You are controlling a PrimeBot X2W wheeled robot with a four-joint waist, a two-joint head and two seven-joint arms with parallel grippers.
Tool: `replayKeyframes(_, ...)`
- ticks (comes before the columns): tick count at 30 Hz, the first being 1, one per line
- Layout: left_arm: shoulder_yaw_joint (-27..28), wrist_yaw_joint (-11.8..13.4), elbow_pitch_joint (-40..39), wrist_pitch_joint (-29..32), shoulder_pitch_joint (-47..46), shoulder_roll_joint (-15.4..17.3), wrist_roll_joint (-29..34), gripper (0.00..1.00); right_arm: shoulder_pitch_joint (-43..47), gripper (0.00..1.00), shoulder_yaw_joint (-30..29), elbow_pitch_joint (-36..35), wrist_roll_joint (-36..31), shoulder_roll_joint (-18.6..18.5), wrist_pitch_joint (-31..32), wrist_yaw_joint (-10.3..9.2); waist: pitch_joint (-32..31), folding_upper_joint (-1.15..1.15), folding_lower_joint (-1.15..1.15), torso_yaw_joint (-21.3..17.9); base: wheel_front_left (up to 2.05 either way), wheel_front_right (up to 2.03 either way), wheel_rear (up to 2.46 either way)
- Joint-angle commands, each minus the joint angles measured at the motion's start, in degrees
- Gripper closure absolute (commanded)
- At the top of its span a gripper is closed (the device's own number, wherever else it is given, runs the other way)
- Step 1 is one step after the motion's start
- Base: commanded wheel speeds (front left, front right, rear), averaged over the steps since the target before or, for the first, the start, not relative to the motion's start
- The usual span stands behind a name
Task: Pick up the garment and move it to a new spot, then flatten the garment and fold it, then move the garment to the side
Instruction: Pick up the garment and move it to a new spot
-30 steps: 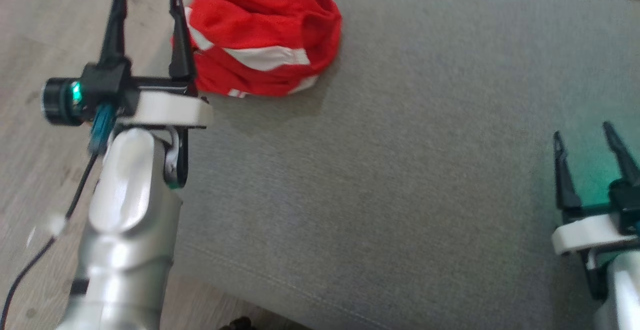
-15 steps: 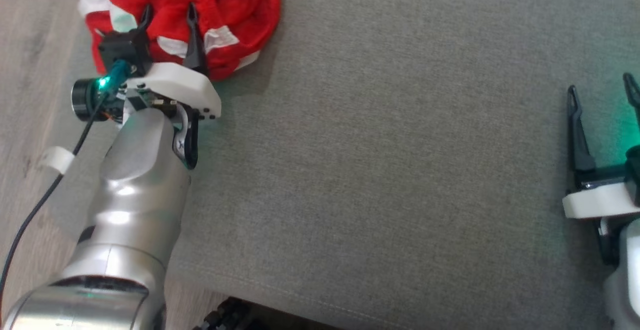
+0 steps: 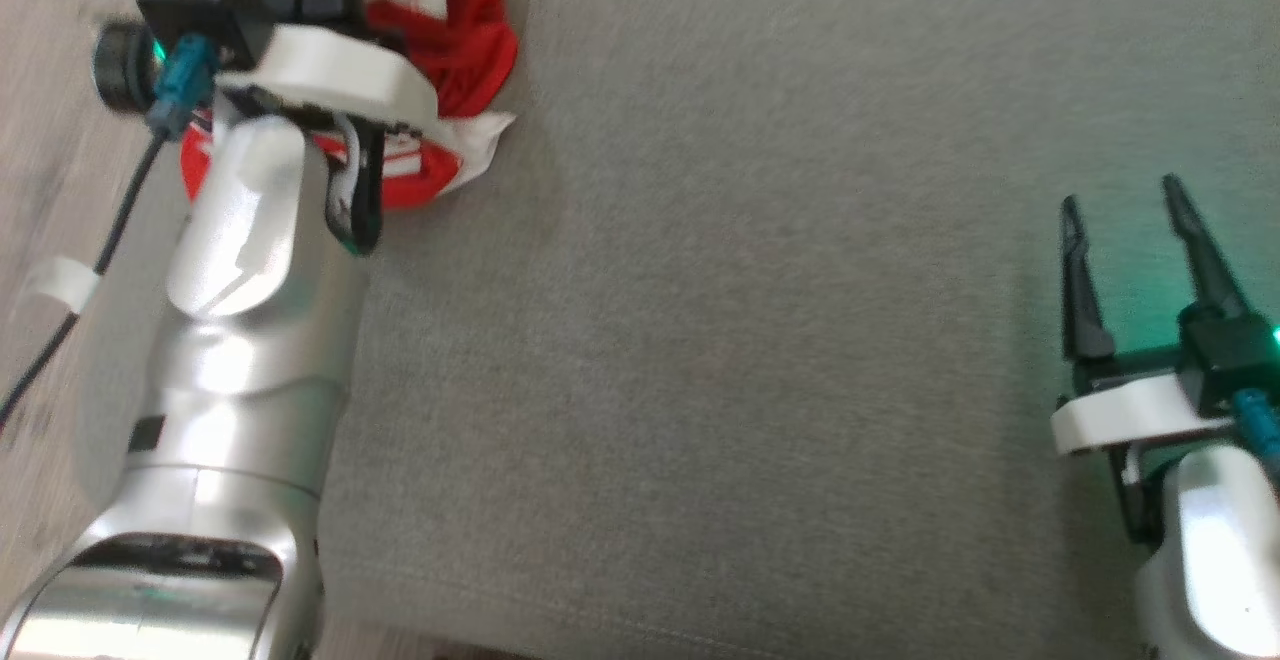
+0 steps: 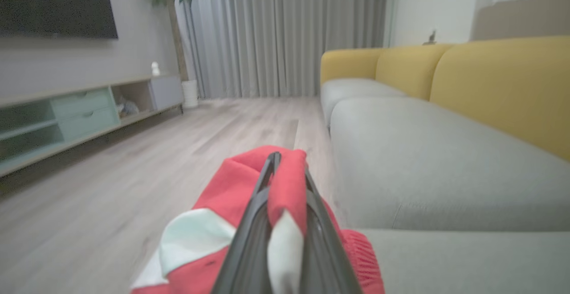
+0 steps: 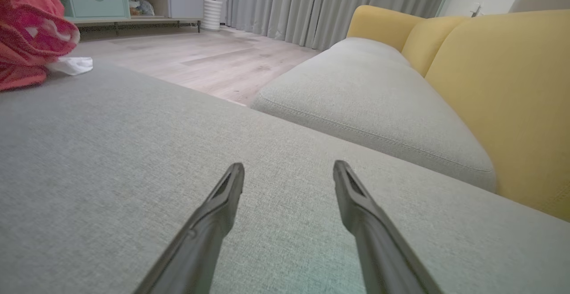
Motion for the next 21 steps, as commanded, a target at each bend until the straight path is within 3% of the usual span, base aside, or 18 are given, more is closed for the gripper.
replayKeyframes(1, 0.4, -0.6, -4.8, -0.3, -3.3, 2.9, 1.5, 1.00, 0.8, 0.00, 1.5, -1.2, 0.7, 0.9, -0.1, 0.39, -5.3, 0.00, 0.00, -3.9, 0.00, 0.00, 0.00)
replayKeyframes(6, -2.1, -2.9, -10.9, -0.4, -6.8, 2.7, 2.4, 1.00, 2.2, 0.00, 2.7, -0.4, 2.1, 2.8, -0.1, 0.39, -11.5, 0.00, 0.00, -10.4, 0.00, 0.00, 0.00)
replayKeyframes(12, -6.8, -4.5, -14.0, 0.0, -11.7, 1.6, -1.1, 1.00, 4.5, 0.00, 4.7, -0.3, 5.6, 3.3, -0.1, 0.39, -16.1, 0.00, 0.00, -18.9, 0.00, 0.00, 0.00)
replayKeyframes(18, -11.3, -2.6, -16.7, 0.3, -12.7, 1.4, -9.0, 1.00, 4.8, 0.00, 6.3, -1.1, 7.9, 3.3, -0.1, 0.39, -16.8, 0.00, 0.00, -25.6, 0.00, 0.00, 0.00)
replayKeyframes(21, -14.1, -1.5, -16.0, 0.2, -10.2, 1.4, -10.7, 1.00, 4.8, 0.00, 6.3, -1.4, 8.5, 3.3, -0.1, 0.39, -16.8, 0.00, 0.00, -26.9, 0.00, 0.00, 0.00)
